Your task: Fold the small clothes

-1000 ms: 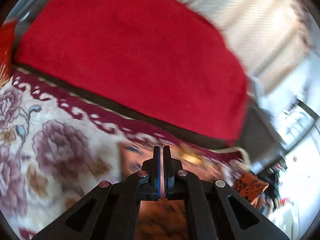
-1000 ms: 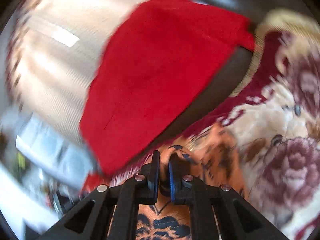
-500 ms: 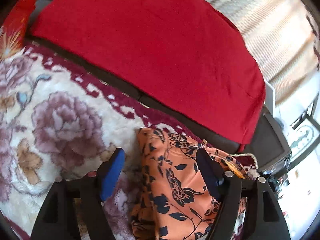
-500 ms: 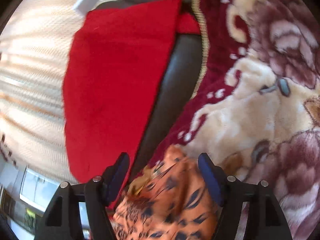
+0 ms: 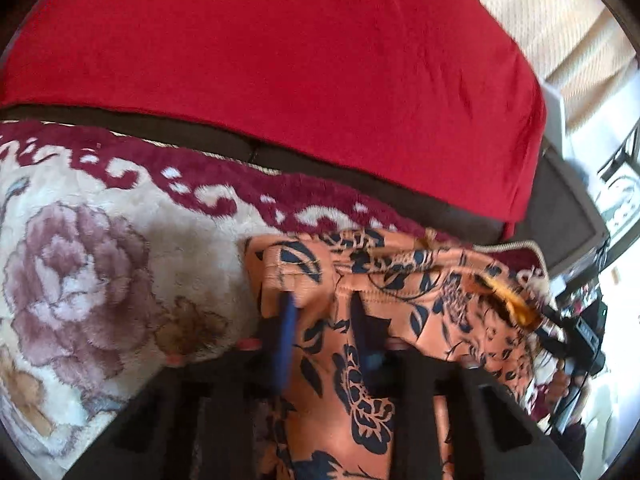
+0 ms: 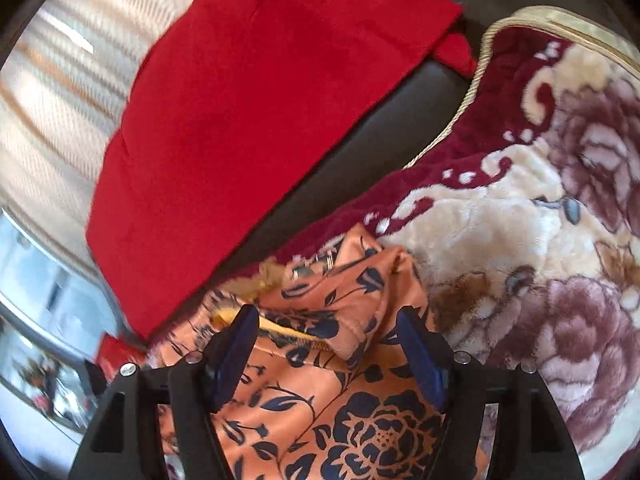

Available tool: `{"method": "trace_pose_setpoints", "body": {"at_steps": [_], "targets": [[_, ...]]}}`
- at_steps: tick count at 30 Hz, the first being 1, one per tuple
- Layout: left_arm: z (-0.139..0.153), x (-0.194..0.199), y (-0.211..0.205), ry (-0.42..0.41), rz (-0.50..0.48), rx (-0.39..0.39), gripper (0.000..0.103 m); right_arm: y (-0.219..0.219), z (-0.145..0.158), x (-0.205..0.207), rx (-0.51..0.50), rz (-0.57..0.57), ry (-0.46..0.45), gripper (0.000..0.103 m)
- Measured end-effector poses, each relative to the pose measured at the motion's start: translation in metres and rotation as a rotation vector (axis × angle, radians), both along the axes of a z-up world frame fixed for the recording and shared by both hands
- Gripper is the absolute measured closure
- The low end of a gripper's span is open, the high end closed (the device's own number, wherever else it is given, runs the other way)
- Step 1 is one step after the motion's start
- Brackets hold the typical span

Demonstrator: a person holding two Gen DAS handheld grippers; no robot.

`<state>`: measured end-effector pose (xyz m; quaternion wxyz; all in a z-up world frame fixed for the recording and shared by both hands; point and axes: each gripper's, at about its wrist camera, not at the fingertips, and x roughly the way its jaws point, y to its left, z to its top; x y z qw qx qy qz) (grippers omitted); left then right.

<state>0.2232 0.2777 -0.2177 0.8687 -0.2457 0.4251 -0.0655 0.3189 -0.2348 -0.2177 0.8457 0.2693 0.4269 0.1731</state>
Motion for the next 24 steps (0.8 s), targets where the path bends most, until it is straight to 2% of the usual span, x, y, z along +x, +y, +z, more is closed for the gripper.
{"method": "trace_pose_setpoints", "body": {"at_steps": [1, 3, 4, 5, 8, 10, 12, 14, 17, 19, 21, 24], "targets": [[-0.001, 0.003, -0.001, -0.001, -0.004, 0.006, 0.095, 0.005, -0.003, 0.002, -0.027, 0.003, 0.003, 0.031], [0.000, 0.006, -0.003, -0.013, -0.014, 0.020, 0.098, 0.017, -0.010, 0.010, -0.097, 0.014, 0.019, 0.049], [0.002, 0.007, -0.004, -0.023, -0.017, 0.028, 0.099, 0.024, -0.015, 0.015, -0.138, 0.023, 0.039, 0.082], [0.006, 0.007, -0.004, -0.037, -0.022, 0.034, 0.100, 0.027, -0.018, 0.019, -0.156, 0.024, 0.047, 0.089], [0.023, 0.008, -0.002, -0.102, -0.027, 0.069, 0.100, 0.027, -0.007, 0.022, -0.183, 0.001, 0.014, 0.093], [0.028, 0.012, 0.003, -0.115, -0.011, 0.066, 0.100, 0.020, 0.005, 0.027, -0.157, -0.038, -0.041, 0.093], [0.031, 0.020, 0.007, -0.113, 0.014, 0.098, 0.100, 0.009, 0.014, 0.034, -0.123, -0.083, -0.068, 0.093], [0.032, 0.029, 0.011, -0.111, 0.040, 0.120, 0.100, 0.000, 0.013, 0.049, -0.070, -0.119, -0.061, 0.093], [0.028, 0.040, 0.019, -0.104, 0.081, 0.101, 0.103, -0.011, 0.002, 0.070, -0.035, -0.180, -0.031, 0.096], [0.033, 0.041, 0.022, -0.112, 0.123, 0.126, 0.103, -0.020, -0.002, 0.080, -0.035, -0.244, -0.043, 0.099], [0.041, 0.037, 0.025, -0.151, 0.145, 0.103, 0.103, -0.033, -0.001, 0.085, 0.018, -0.304, -0.071, 0.099], [0.042, 0.035, 0.028, -0.123, 0.152, 0.125, 0.103, -0.038, 0.008, 0.090, 0.026, -0.259, -0.084, 0.098]]}}
